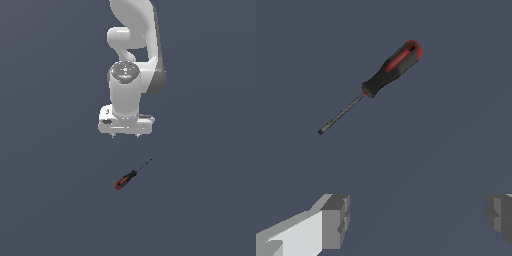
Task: Pick up the object and move it to a goal position.
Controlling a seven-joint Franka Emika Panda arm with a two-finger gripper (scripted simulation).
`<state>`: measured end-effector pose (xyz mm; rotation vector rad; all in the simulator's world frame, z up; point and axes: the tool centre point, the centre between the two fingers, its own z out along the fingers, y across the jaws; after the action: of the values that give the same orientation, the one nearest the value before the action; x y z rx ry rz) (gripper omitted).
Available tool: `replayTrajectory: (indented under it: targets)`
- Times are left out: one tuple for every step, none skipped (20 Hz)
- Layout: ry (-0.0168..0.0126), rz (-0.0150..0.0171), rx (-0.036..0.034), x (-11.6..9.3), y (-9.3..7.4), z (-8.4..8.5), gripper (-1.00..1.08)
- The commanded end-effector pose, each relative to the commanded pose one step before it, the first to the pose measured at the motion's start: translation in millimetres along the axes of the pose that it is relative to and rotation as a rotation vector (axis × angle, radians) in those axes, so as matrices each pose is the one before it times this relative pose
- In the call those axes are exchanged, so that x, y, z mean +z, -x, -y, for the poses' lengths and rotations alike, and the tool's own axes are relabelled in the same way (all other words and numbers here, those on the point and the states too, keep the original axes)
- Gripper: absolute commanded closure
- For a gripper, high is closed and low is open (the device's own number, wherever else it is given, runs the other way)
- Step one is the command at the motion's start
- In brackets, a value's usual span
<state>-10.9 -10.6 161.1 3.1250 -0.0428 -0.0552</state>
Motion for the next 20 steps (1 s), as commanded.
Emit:
replayTrajectory:
  targets:
    - [0.00000,0.00000,0.00000,0.00,0.00,-0.01,-0.92]
    - [-0.00059,0.00011,-0.00125,-0.07,-0.02,0.77,-0.92]
    - [-0.00182,0.00034,-0.00371,-0.18,-0.05,2.28,-0.92]
    - [-0.00294,0.00056,-0.00599,-0.30,-0.09,3.68,-0.92]
    - [-0.00410,0.00079,-0.00833,-0.40,-0.11,5.12,-0.92]
    - [-0.00511,0.00101,-0.01038,-0.48,-0.13,6.39,-0.92]
    - [-0.00465,0.00094,-0.00944,-0.41,-0.13,5.80,-0.92]
    - [-0.00339,0.00070,-0.00687,-0.28,-0.10,4.22,-0.92]
    - [-0.00215,0.00045,-0.00436,-0.17,-0.07,2.68,-0.92]
    - [-0.00089,0.00019,-0.00180,-0.07,-0.03,1.11,-0.92]
    - [0.00037,-0.00008,0.00076,0.03,0.01,-0.46,-0.92]
    - [0.00096,-0.00020,0.00195,0.07,0.03,-1.20,-0.92]
    - [0.00013,-0.00006,0.00119,0.08,-0.11,-0.21,-0.92]
    - [-0.00023,-0.00006,0.00222,0.20,-0.34,0.19,-0.92]
    - [-0.00031,-0.00011,0.00370,0.31,-0.54,0.16,-0.92]
    - [-0.00030,-0.00016,0.00511,0.43,-0.72,0.14,-0.92]
    - [-0.00030,-0.00022,0.00658,0.55,-0.90,0.07,-0.92]
    - [-0.00032,-0.00027,0.00801,0.67,-1.08,0.05,-0.92]
    - [-0.00034,-0.00033,0.00948,0.80,-1.26,0.02,-0.92]
    - [-0.00037,-0.00038,0.01088,0.92,-1.44,0.02,-0.92]
